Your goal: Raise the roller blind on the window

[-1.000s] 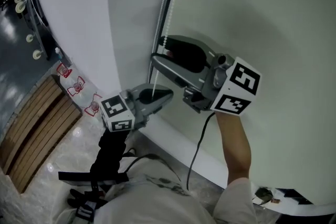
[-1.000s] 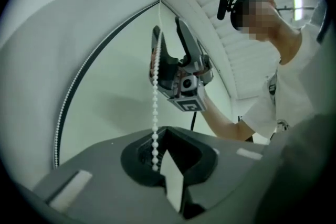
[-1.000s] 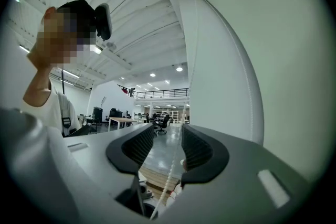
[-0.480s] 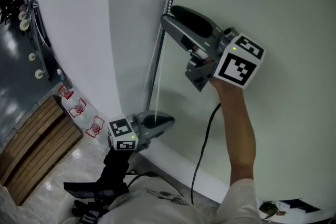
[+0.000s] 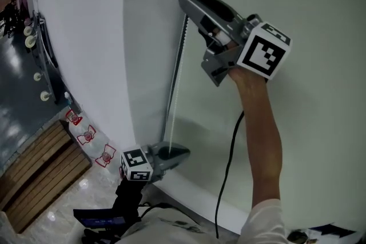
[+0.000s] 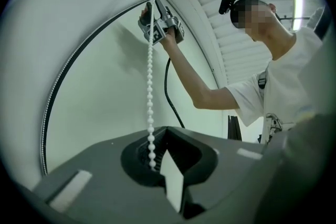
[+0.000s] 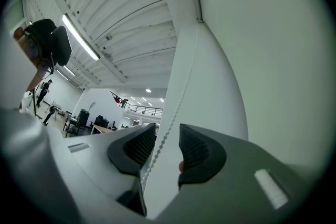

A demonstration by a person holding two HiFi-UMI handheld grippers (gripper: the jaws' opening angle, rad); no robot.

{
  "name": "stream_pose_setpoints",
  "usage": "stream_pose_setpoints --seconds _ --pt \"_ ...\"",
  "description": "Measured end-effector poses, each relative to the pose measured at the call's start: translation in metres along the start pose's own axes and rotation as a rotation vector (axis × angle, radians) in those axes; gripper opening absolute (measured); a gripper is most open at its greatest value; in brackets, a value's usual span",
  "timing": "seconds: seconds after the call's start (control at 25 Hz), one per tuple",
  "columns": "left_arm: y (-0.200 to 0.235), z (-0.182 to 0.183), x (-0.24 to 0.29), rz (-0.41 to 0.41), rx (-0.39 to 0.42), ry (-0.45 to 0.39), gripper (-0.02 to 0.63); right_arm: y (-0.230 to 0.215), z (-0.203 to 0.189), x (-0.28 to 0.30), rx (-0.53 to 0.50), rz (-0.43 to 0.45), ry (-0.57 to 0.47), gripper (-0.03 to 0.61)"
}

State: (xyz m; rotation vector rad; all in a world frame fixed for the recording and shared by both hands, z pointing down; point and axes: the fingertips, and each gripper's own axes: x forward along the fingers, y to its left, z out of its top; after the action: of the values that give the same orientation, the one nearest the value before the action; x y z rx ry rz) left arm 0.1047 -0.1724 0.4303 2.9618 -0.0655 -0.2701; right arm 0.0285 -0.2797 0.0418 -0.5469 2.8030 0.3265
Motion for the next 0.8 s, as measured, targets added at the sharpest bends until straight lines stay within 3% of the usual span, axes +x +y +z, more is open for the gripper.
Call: stream_pose_setpoints --seconds 0.16,0.4,0.56,0.8 --pt "0.000 -0.001 -0.002 -0.003 -0.008 0.014 -0.002 0.001 0.011 0.002 -0.004 -0.001 -0.039 0.021" --pt "0.004 -0.018 -0.001 -0.005 -0.011 0.035 -0.002 0.010 0.004 -0.015 0.097 0.069 -0.071 0.015" --pt "-0.008 -0.018 0.002 -0.015 -0.020 0.034 -0.002 0.021 -0.006 -0.017 0.073 0.071 0.012 0.014" --pt "-0.004 -0.015 -0.005 -0.014 -0.035 0.028 -0.002 0.023 -0.006 -0.018 0.117 0.083 0.014 0.012"
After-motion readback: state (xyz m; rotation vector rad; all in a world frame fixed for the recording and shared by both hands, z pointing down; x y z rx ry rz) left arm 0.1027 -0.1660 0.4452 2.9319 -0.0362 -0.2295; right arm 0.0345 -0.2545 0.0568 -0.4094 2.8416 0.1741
